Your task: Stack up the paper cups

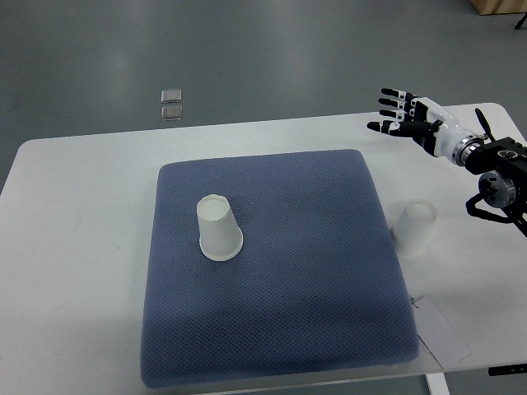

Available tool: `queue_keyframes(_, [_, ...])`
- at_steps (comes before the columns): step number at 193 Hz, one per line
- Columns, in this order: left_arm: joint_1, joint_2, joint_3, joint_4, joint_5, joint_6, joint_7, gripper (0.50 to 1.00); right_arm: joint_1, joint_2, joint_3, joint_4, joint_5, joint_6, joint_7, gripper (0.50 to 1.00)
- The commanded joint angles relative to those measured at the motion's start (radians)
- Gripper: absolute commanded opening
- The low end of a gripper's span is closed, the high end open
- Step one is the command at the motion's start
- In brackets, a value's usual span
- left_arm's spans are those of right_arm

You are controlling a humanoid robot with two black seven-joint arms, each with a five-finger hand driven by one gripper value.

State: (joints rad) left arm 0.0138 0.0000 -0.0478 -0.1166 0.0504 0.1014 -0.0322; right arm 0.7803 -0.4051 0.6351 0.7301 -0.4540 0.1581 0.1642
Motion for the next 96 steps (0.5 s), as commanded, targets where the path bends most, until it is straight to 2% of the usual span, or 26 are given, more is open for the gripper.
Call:
queue_keyframes(1, [0.000, 0.000, -0.001, 0.000, 0.000, 0.000, 0.000, 1.000, 0.001, -0.001, 0.000, 0.000, 0.000, -0.002, 0.000, 0.917])
queue_keyframes(96, [0.000, 0.000, 0.000, 0.000, 0.000, 0.000, 0.000, 1.000, -0.001, -0.009, 0.000, 0.002, 0.000, 0.005, 0.000, 0.917])
